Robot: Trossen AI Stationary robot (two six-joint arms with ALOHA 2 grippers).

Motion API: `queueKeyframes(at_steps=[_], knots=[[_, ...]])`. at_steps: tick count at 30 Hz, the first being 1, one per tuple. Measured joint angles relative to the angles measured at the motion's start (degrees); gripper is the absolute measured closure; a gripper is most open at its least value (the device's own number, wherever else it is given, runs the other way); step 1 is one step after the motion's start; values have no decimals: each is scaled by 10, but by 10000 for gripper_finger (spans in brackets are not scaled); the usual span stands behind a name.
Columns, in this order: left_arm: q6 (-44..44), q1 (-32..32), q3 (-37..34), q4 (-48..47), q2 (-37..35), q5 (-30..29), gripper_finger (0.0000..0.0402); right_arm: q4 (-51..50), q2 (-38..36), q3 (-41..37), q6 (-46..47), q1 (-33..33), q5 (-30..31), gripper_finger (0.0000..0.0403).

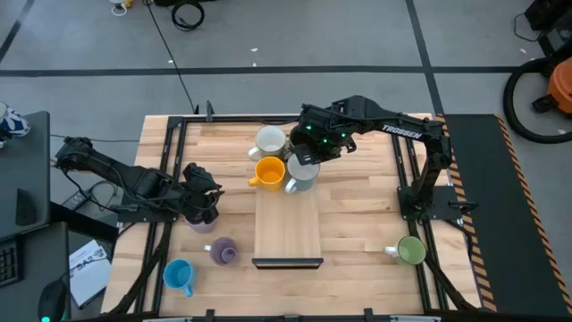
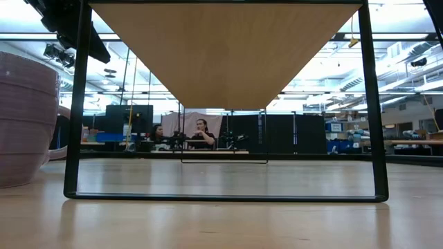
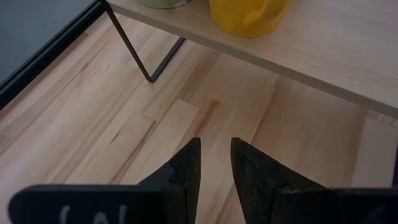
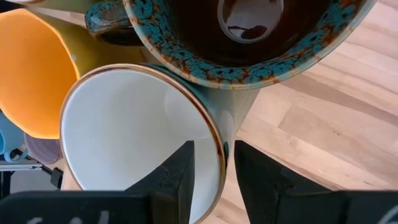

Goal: Place coffee mugs
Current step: Put the top purple mug on the shelf

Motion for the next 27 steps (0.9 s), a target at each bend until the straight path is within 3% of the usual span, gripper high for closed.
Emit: queueKeyframes(at_steps=[27], knots=[[-3, 0, 0, 0, 0, 0, 308, -1, -26, 0, -32, -2, -28, 268]])
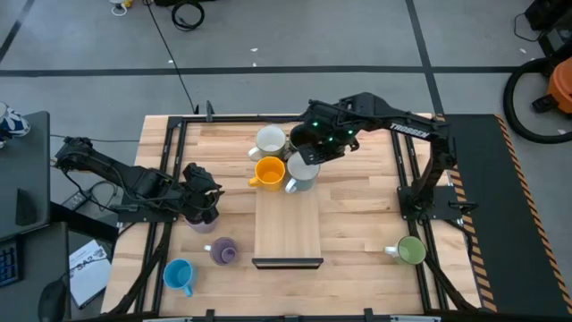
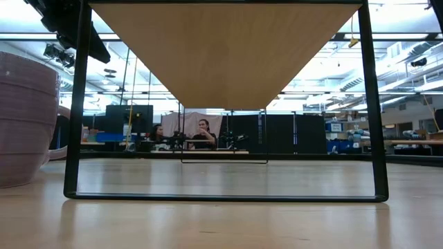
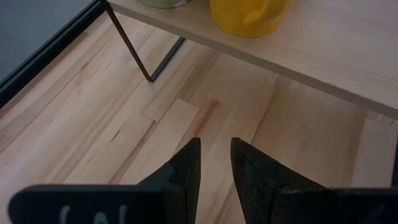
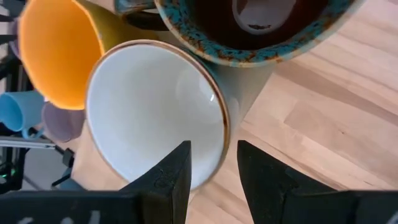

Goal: Place coffee mugs
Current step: Put the top purple mug on the shelf

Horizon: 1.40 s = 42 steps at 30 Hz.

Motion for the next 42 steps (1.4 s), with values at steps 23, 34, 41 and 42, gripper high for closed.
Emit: queueKeyframes(at_steps=[23, 34, 41, 42], knots=[[-118, 0, 0, -26, 0, 137, 308, -57, -161, 0, -167, 69, 168, 268], [-340, 0, 0, -101, -7, 301, 308, -54, -207, -78, -181, 126, 211, 268], [-453, 0, 35, -137, -12, 411, 308, -40, -227, -161, -180, 138, 207, 268], [-462, 0, 47, -155, -12, 408, 308, -40, -229, -170, -180, 138, 206, 268]])
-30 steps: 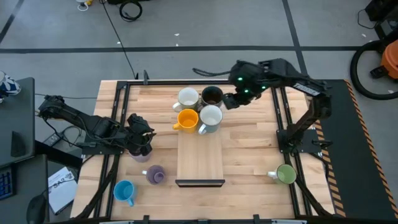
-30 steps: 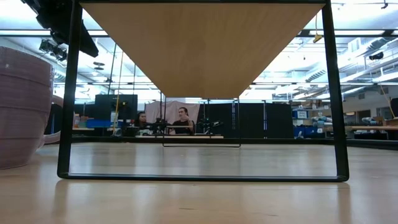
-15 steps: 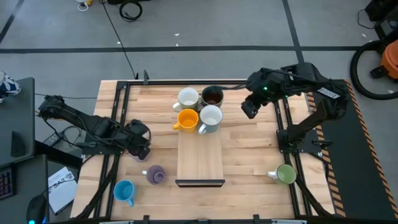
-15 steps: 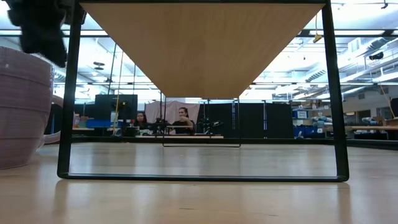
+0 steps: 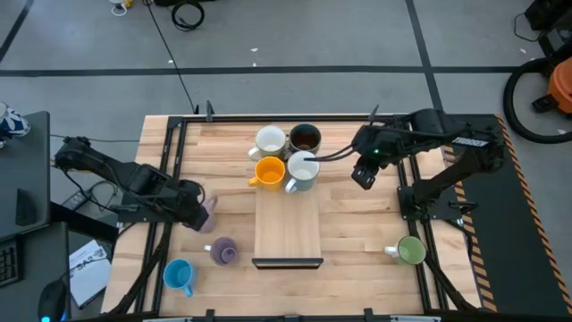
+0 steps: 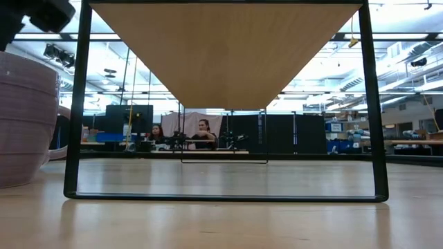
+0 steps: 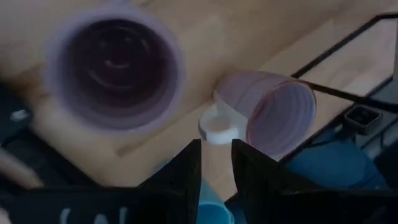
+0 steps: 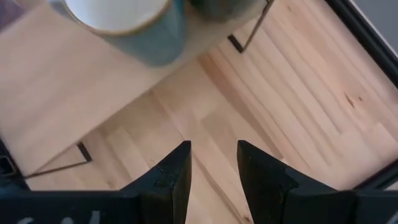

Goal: Place coffee mugs
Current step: Put the top purple mug on the shelf

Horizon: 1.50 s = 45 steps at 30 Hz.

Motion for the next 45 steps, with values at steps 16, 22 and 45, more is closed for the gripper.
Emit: queueKeyframes(at_steps=[16, 22, 45], knots=[[-161, 0, 30, -159, 1, -24, 308, 34, -11, -86, -1, 0, -11, 268], [-167, 0, 12, -159, 1, -7, 308, 33, -11, -87, -19, 0, -12, 268], [-313, 0, 13, -188, 1, -7, 183, 27, -11, -87, -72, 0, -12, 268]])
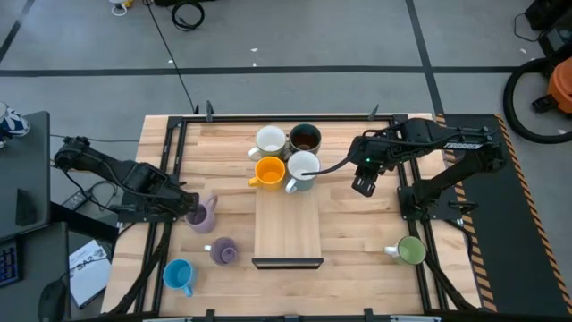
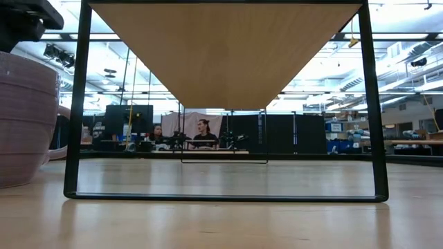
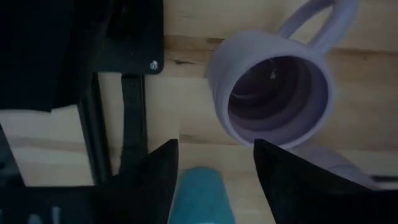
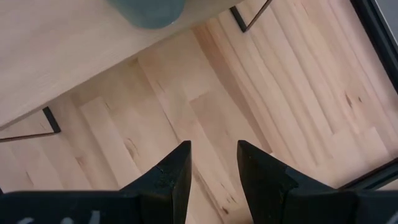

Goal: Place coffee mugs
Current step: Put the top purple mug on the shelf

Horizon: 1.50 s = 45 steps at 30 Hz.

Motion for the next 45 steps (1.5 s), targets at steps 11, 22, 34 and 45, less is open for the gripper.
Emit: queueKeyframes(at_steps=[11, 22, 34, 45], knots=[[-104, 0, 0, 55, 57, 1, 181, 0, 0, 0, -3, 0, 0, 268], [-133, 0, 0, 56, 130, 0, 182, 0, 0, 0, -26, 0, 1, 268], [-151, 0, 0, 77, 223, -1, 182, 0, 0, 0, -53, 0, 1, 268], [-122, 0, 0, 95, 256, -39, 210, 1, 0, 0, -63, 0, 1, 268]])
